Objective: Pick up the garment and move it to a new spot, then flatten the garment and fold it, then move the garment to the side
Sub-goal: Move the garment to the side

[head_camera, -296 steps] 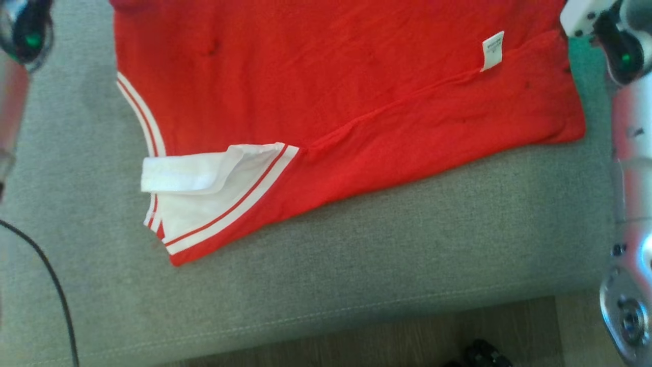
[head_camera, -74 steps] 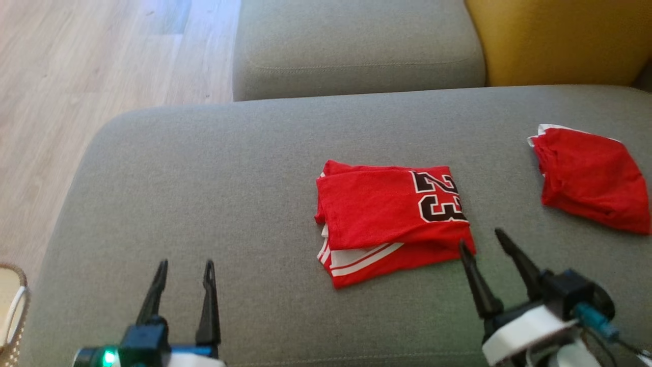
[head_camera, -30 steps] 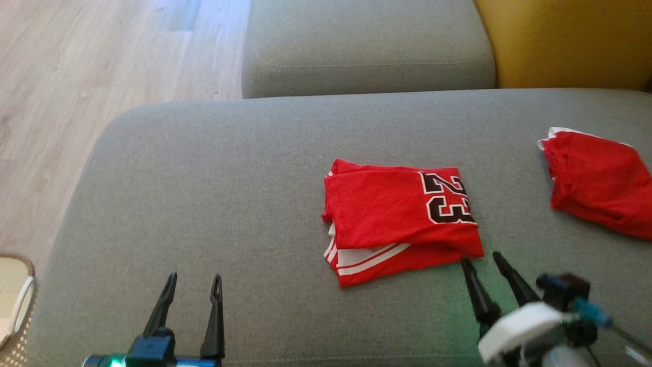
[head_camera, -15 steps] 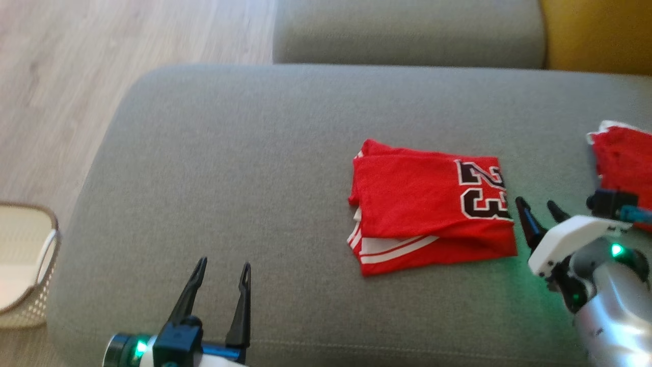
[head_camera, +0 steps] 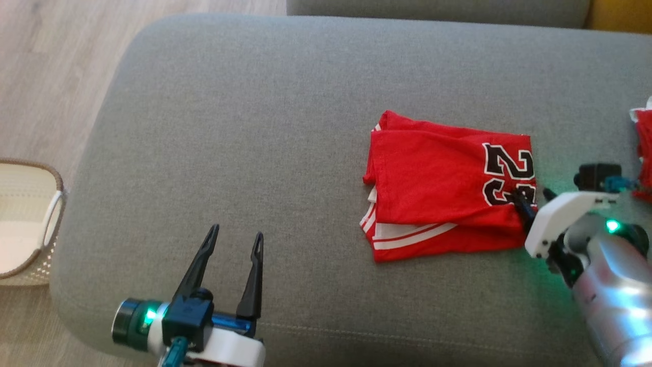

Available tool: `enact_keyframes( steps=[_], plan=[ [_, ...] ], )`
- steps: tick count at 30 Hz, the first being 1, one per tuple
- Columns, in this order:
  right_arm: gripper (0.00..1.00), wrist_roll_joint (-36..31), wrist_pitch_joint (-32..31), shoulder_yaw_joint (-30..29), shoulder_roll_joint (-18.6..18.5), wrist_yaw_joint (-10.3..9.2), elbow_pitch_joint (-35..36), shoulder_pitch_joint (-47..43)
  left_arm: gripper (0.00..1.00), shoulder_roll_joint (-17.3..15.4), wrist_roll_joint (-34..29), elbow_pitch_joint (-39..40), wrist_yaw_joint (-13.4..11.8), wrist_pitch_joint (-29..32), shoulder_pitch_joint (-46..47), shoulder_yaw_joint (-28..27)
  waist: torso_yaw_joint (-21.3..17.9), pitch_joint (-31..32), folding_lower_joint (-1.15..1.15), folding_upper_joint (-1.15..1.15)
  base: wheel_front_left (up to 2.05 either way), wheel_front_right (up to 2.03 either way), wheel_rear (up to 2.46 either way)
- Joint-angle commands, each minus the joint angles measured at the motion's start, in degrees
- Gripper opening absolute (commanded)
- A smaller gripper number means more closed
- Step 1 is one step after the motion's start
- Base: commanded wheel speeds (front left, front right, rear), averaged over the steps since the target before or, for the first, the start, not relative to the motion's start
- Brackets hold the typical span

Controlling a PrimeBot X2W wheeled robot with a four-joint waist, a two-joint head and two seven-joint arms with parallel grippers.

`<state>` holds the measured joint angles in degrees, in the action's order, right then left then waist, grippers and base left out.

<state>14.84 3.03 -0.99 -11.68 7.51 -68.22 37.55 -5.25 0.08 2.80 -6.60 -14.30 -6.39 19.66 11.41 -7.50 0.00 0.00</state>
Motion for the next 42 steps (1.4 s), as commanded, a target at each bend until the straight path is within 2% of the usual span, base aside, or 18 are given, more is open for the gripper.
enact_keyframes(
  steps=[1,2,3,5,10,16,22,27,33,37,38,39,42],
  plan=[
    [1.00,-0.32,-0.50,0.97,0.24,-0.02,-0.37,1.82,1.00,0.52,-0.50,1.87,-0.31,-0.70,2.65,-1.40,-0.01,-0.49,0.00,0.00,0.00,0.00,0.00],
    [0.96,-0.06,-0.73,0.45,0.64,-0.02,-1.14,2.33,1.00,0.54,-0.49,1.83,-0.37,-0.70,2.84,-1.29,-0.06,-0.63,0.00,0.00,0.00,0.00,0.00],
    [0.56,-0.61,-1.09,0.96,0.96,-0.02,-1.64,2.73,1.00,0.54,-0.46,1.81,-0.46,-0.70,2.98,-1.23,-0.18,-0.73,0.00,0.00,0.00,0.00,0.00],
    [0.00,-1.25,-1.55,1.74,1.44,-0.02,-2.29,3.42,1.00,0.51,-0.37,1.71,-0.61,-0.70,3.14,-1.17,-0.57,-0.72,0.00,0.00,0.00,0.00,0.00],
    [0.00,-1.84,0.80,3.18,1.77,-0.02,-2.05,5.11,1.00,0.18,-0.06,1.79,-0.95,-0.70,2.98,-1.30,-2.50,0.27,0.00,0.00,0.00,0.00,0.00],
    [0.00,-3.60,4.29,5.80,0.08,-0.02,0.03,7.95,1.00,-0.04,0.28,2.25,-1.31,-0.70,2.38,-1.46,-6.72,1.05,0.00,0.00,0.00,0.00,0.00],
    [0.00,-4.75,5.75,7.95,-4.14,-0.02,3.15,12.44,1.00,-0.29,0.31,2.62,-1.26,-0.70,2.84,-1.44,-11.23,0.43,0.00,0.00,0.00,0.00,0.00],
    [0.00,-5.38,5.15,7.93,-9.03,-0.02,4.93,16.27,1.00,-0.51,0.06,2.79,-1.05,-0.70,3.73,-1.07,-13.85,-0.99,0.00,0.00,0.00,0.00,0.00],
    [0.00,-6.73,4.21,5.26,-14.62,-0.02,5.15,19.61,1.00,-1.05,-0.22,2.91,-0.84,-0.70,5.18,-0.77,-15.07,-3.35,0.00,0.00,0.00,0.00,0.00],
    [0.04,-7.64,3.71,2.97,-16.48,-0.02,4.04,20.34,1.00,-1.23,-0.29,2.87,-0.71,-0.70,6.00,-0.55,-15.07,-4.34,0.00,0.00,0.00,0.00,0.00],
    [0.59,-8.15,3.63,2.05,-16.74,-0.02,3.51,20.33,1.00,-1.26,-0.26,2.80,-0.69,-0.70,6.23,-0.48,-15.03,-4.47,0.00,0.00,0.00,0.00,0.00],
    [1.00,-8.91,3.68,1.14,-16.83,-0.02,3.07,20.24,1.00,-1.27,-0.18,2.68,-0.65,-0.70,6.40,-0.43,-14.99,-4.53,0.00,0.00,0.00,0.00,0.00],
    [1.00,-11.87,4.78,-1.39,-16.84,-0.02,2.11,19.65,1.00,-1.12,0.37,2.18,-0.77,-0.70,6.65,-0.59,-14.77,-4.05,0.00,0.00,0.00,0.00,0.00]
  ],
)
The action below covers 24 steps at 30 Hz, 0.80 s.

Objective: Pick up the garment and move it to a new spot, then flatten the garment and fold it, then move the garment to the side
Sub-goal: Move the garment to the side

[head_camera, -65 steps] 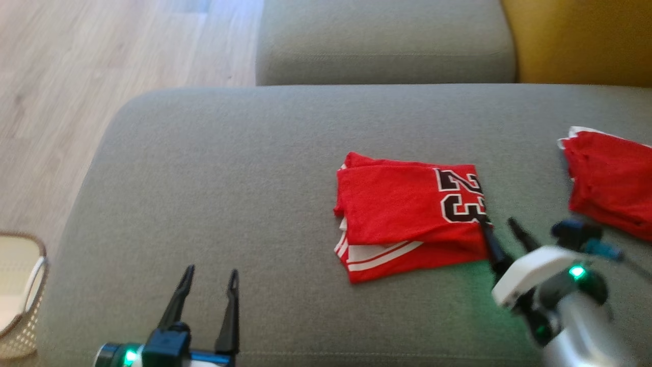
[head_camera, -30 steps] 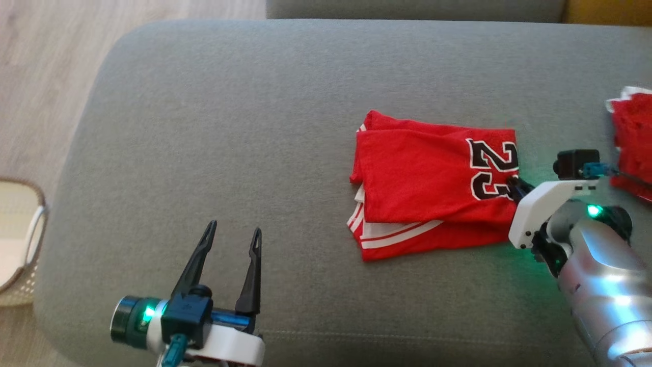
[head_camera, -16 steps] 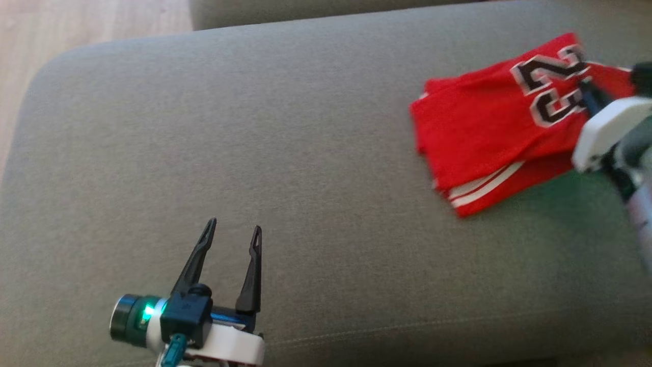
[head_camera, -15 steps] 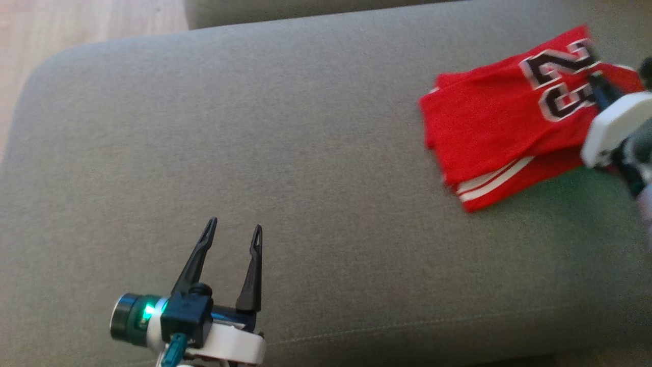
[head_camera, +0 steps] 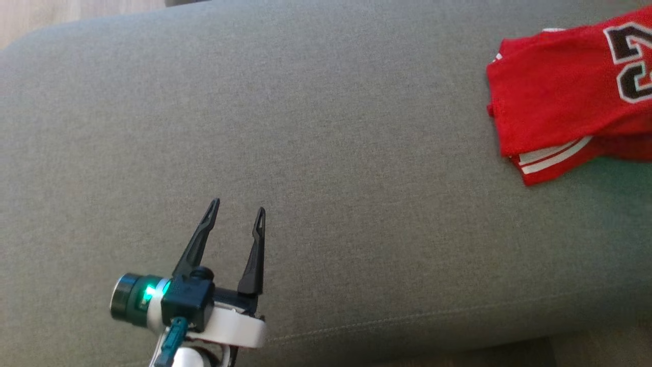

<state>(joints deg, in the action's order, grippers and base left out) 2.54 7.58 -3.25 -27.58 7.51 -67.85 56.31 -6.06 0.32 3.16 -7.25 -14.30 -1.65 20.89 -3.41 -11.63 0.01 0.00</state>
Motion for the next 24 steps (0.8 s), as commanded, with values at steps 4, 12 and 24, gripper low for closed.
enact_keyframes(
  steps=[4,12,24],
  plan=[
    [1.00,-4.10,3.59,-1.54,2.23,-0.02,2.92,-1.27,1.00,0.11,1.28,1.45,-0.38,-0.70,1.38,-2.34,0.38,2.21,-0.01,0.00,0.00,0.00,0.00],
    [1.00,-6.38,7.27,1.43,14.54,-0.02,13.27,-12.65,1.00,2.05,6.36,2.16,-3.14,-0.70,-1.58,-6.24,1.25,7.69,-0.01,0.00,0.00,0.00,0.00],
    [1.00,-0.90,7.41,0.36,23.96,-0.02,51.23,-40.63,1.00,2.41,7.80,-0.87,-2.91,-0.70,-4.07,-7.77,4.12,14.05,-0.01,0.00,0.00,0.00,0.00]
  ],
)
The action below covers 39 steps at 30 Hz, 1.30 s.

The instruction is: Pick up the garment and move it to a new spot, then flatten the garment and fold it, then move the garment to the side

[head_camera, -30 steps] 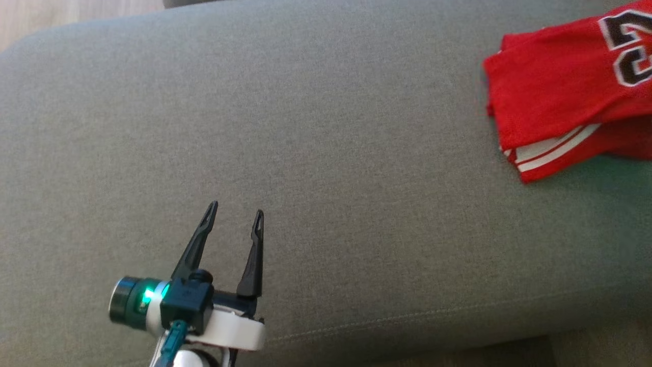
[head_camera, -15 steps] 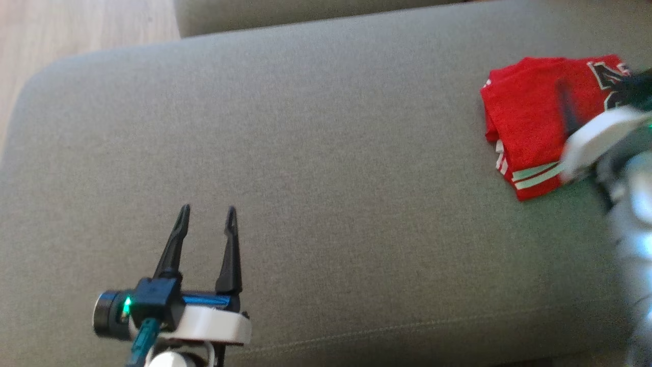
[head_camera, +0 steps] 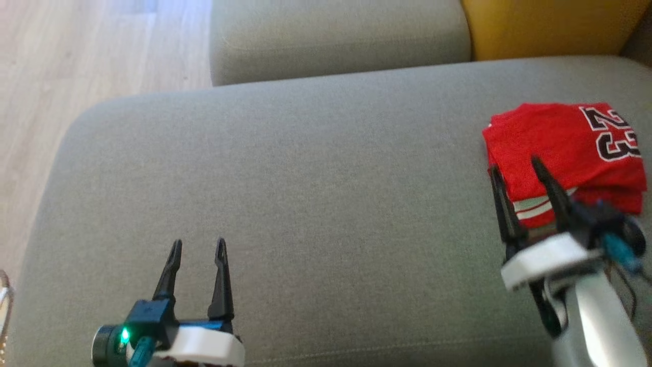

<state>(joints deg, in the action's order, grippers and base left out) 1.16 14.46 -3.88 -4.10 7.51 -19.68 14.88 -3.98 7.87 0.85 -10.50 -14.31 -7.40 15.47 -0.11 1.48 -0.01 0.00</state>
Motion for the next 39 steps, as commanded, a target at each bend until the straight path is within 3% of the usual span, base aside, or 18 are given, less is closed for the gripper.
enact_keyframes(
  steps=[1,8,23,24,39],
  plan=[
    [1.00,0.84,0.52,0.93,0.73,-0.02,4.91,-1.42,1.00,0.34,0.32,1.13,0.41,-0.69,1.56,-2.57,0.98,1.27,0.01,0.00,0.00,0.00,0.00],
    [1.00,3.18,0.53,3.54,1.20,-0.02,7.02,-11.60,1.00,0.34,-0.69,3.24,0.97,-0.69,-0.06,-4.81,1.28,3.50,0.01,0.00,0.00,0.00,0.00],
    [1.00,3.63,0.53,4.19,1.22,-0.02,7.17,-14.85,1.00,0.54,-1.97,3.52,3.32,-0.69,-3.17,-7.29,1.23,5.46,0.01,0.00,0.00,0.00,0.00],
    [0.00,3.52,0.00,2.75,1.25,0.00,5.22,-16.70,0.00,0.19,-1.27,1.69,3.27,0.01,-5.39,-5.19,1.24,5.48,0.01,0.00,0.00,0.00,0.00],
    [0.00,12.13,-2.31,2.09,1.27,0.00,2.91,-16.34,0.00,-0.14,7.82,-1.82,4.53,1.58,-4.31,-5.96,1.12,4.78,0.01,0.00,0.00,0.00,0.00]
  ],
)
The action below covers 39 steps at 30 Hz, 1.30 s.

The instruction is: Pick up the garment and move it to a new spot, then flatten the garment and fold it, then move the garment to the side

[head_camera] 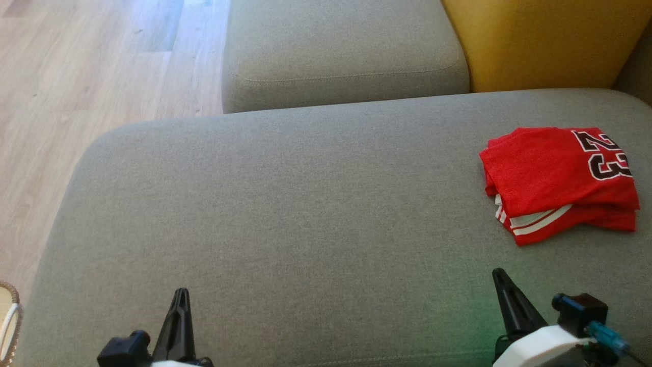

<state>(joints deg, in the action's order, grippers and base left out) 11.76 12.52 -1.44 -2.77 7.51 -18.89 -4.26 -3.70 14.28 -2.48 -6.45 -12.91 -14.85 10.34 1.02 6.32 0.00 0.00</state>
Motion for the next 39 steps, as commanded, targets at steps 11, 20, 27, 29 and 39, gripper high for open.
enact_keyframes(
  steps=[11,20,27,29,39],
  plan=[
    [0.00,9.26,-2.08,-0.70,-0.06,0.00,2.50,3.45,0.00,-0.72,9.37,-0.14,1.92,1.63,5.04,-1.80,-0.10,-0.68,0.00,0.00,0.00,0.00,0.00],
    [0.00,15.53,-3.57,-1.08,-0.07,-0.01,2.72,4.06,0.00,-0.91,15.80,-1.30,3.01,2.84,6.50,-2.67,-0.18,-1.19,0.00,0.00,0.00,0.00,0.00],
    [0.00,19.73,-4.57,-1.34,-0.07,-0.01,2.86,4.47,0.00,-1.01,20.07,-1.93,3.72,3.68,7.44,-3.31,-0.24,-1.53,0.00,0.00,0.00,0.00,0.00],
    [0.00,21.13,-4.90,-1.43,-0.07,-0.01,2.91,4.61,0.00,-1.04,21.48,-2.12,3.96,3.96,7.74,-3.52,-0.25,-1.65,0.00,0.00,0.00,0.00,0.00],
    [0.00,28.13,-6.57,-1.86,-0.07,-0.01,3.14,5.29,0.00,-1.14,28.51,-3.15,5.14,5.43,9.25,-4.66,-0.34,-2.22,0.00,0.00,0.00,0.00,0.00]
  ],
)
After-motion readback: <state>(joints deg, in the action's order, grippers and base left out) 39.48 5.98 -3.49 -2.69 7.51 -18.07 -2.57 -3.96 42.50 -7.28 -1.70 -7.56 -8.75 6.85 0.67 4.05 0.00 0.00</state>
